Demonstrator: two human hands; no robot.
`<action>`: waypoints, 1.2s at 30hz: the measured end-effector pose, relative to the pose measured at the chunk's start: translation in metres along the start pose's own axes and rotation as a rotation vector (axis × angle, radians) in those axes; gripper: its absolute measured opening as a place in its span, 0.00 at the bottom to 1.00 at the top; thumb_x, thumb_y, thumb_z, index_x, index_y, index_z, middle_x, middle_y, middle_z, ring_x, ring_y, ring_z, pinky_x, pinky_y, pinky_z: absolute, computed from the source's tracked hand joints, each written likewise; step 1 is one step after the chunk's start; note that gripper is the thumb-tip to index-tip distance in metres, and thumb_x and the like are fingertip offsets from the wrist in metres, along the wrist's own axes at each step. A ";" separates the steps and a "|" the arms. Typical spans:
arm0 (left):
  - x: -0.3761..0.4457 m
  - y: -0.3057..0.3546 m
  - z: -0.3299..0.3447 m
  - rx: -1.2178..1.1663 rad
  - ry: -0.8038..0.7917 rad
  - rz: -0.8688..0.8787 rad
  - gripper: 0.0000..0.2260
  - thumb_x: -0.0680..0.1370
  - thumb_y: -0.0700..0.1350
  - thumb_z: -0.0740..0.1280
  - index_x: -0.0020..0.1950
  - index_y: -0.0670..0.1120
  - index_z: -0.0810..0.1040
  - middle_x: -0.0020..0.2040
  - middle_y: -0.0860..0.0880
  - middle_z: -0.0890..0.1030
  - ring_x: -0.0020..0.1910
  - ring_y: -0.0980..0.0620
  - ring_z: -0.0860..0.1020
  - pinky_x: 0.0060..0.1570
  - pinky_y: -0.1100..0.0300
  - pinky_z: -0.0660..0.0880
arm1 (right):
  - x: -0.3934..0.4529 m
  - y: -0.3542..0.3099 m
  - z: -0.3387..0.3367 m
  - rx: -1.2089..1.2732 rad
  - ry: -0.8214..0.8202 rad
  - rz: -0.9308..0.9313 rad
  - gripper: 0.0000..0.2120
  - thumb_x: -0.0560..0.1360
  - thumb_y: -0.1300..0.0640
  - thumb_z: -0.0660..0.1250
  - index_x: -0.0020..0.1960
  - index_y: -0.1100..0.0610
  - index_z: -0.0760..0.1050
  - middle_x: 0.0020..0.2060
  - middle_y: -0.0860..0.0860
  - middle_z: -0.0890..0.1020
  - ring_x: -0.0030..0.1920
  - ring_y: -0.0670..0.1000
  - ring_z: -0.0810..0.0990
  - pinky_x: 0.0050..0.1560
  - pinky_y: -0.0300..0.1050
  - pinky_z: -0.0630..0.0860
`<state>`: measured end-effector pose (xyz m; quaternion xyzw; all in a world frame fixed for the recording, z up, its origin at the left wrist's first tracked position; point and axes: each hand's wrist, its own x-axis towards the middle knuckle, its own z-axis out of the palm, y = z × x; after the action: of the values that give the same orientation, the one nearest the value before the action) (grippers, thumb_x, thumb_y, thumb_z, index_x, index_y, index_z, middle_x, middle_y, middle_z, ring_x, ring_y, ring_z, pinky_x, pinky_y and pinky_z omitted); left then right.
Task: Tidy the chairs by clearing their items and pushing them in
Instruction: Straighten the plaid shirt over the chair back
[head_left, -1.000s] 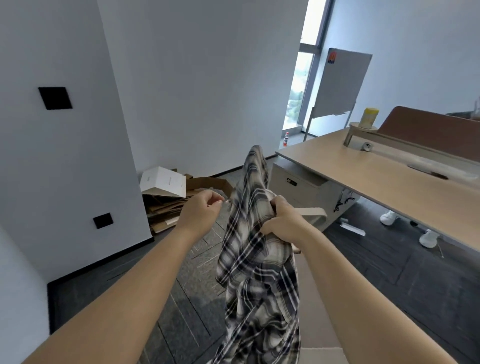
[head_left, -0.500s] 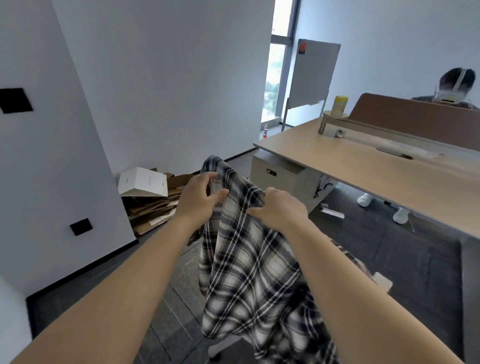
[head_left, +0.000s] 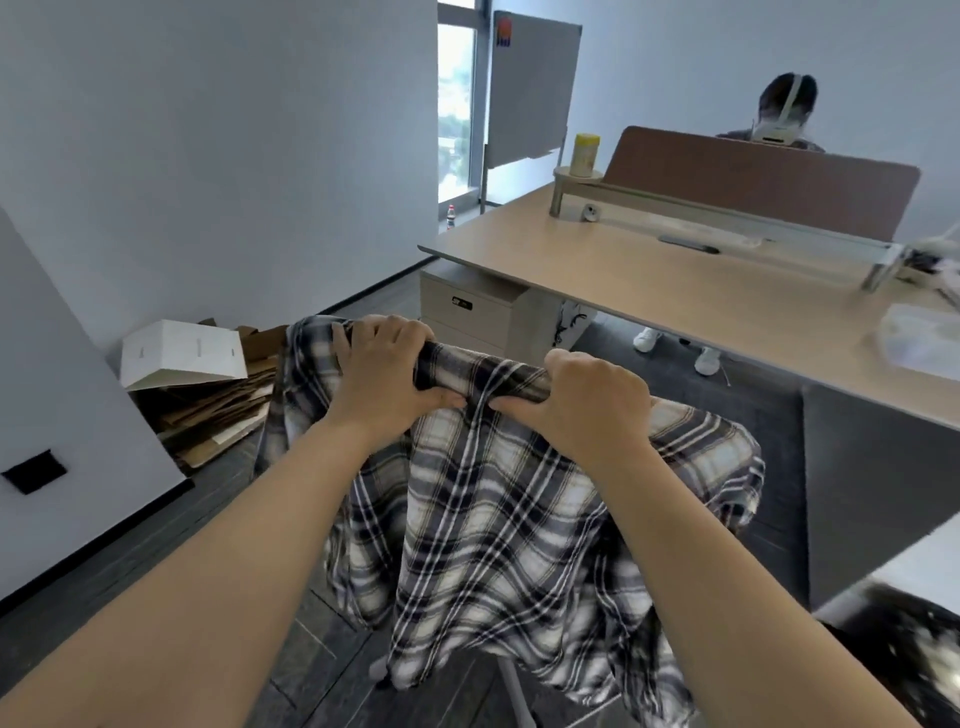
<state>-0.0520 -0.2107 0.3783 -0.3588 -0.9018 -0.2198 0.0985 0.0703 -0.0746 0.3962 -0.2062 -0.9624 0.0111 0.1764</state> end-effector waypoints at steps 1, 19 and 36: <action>0.001 0.006 0.004 -0.017 -0.001 0.002 0.29 0.66 0.56 0.72 0.60 0.42 0.69 0.62 0.44 0.71 0.65 0.42 0.61 0.63 0.54 0.53 | 0.001 0.006 0.001 -0.004 0.010 0.014 0.30 0.62 0.28 0.61 0.33 0.56 0.63 0.30 0.48 0.71 0.34 0.51 0.72 0.35 0.42 0.67; 0.069 0.042 0.055 0.024 0.004 0.157 0.31 0.64 0.57 0.72 0.58 0.39 0.70 0.60 0.39 0.73 0.63 0.38 0.66 0.65 0.45 0.60 | 0.034 0.071 0.011 -0.022 0.047 0.147 0.31 0.64 0.29 0.63 0.28 0.54 0.53 0.25 0.46 0.62 0.33 0.52 0.71 0.39 0.43 0.64; 0.153 0.114 0.107 0.000 -0.101 0.251 0.30 0.69 0.57 0.68 0.62 0.40 0.66 0.64 0.41 0.69 0.68 0.40 0.60 0.70 0.32 0.45 | 0.066 0.157 0.021 -0.107 0.016 0.370 0.29 0.71 0.37 0.62 0.61 0.58 0.68 0.57 0.53 0.76 0.60 0.56 0.71 0.63 0.55 0.62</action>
<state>-0.0859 0.0055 0.3717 -0.4792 -0.8538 -0.1872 0.0797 0.0683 0.0961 0.3841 -0.3887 -0.9060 -0.0096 0.1676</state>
